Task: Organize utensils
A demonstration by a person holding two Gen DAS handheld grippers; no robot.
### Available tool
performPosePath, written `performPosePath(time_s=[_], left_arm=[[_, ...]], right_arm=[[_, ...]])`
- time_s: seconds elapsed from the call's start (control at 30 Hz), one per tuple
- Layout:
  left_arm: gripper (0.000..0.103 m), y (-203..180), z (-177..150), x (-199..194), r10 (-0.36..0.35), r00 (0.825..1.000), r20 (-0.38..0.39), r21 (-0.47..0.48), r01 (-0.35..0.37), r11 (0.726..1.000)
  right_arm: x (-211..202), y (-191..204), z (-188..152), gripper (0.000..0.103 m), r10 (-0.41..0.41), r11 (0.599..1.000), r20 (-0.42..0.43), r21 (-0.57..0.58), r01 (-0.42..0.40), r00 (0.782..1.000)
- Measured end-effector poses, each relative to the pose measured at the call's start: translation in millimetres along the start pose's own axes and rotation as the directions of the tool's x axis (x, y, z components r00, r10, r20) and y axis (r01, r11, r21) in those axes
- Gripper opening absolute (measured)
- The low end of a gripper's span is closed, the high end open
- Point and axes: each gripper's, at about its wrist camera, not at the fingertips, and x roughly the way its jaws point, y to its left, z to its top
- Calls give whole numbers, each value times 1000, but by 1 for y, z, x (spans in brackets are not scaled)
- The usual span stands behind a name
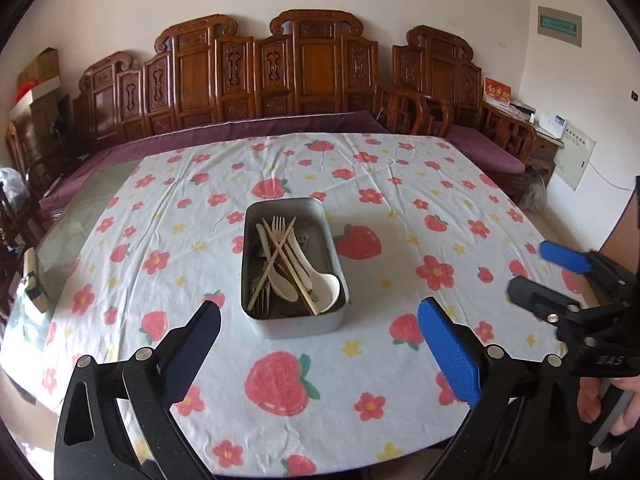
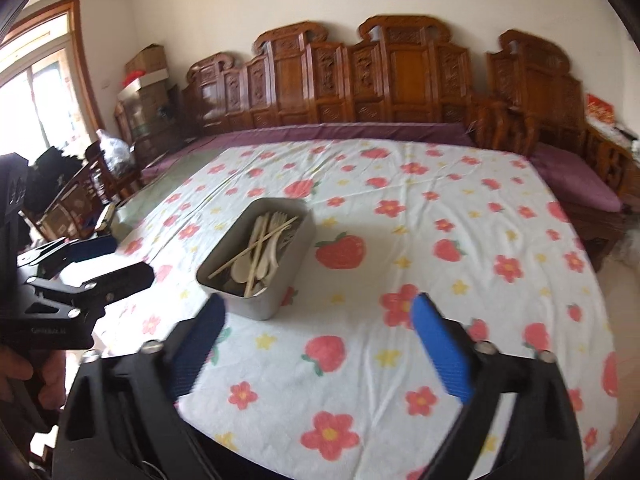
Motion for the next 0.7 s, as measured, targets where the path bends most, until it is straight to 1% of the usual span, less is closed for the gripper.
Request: performPosePath(time_s=[0.07, 0.17, 0.23, 0.37, 0.4, 0.5, 0.67, 0.7], left_arm=[[95, -5, -2, -9, 19, 1000, 4, -1, -19, 1000], [95, -8, -4, -24, 18, 999, 27, -14, -17, 1000], [95, -10, -3, -36, 30, 999, 44, -27, -28, 999], [95, -13, 0, -58, 19, 996, 83, -38, -16, 999], [95, -15, 1, -68, 17, 994, 109, -34, -13, 999], [95, -18, 5, -88, 33, 987, 156, -26, -29, 999], [95, -23, 9, -121, 38, 975, 220, -40, -30, 999], [95, -23, 9, -125, 42, 973, 228, -41, -34, 999]], right_arm=[[-14, -4, -3, 100, -27, 1000, 8, 11, 27, 1000], [-33, -6, -4, 100, -49, 999, 34, 17, 48, 998], [-44, -6, -3, 100, -59, 998, 51, 18, 58, 997], [-76, -1, 1, 100, -74, 997, 105, 17, 72, 992], [-84, 1, 2, 100, -77, 997, 122, 14, 76, 990], [-105, 7, 7, 100, -76, 997, 166, 4, 77, 983], [-134, 17, 13, 100, -84, 996, 224, -8, 88, 971], [-142, 19, 14, 100, -92, 995, 242, -11, 98, 966]])
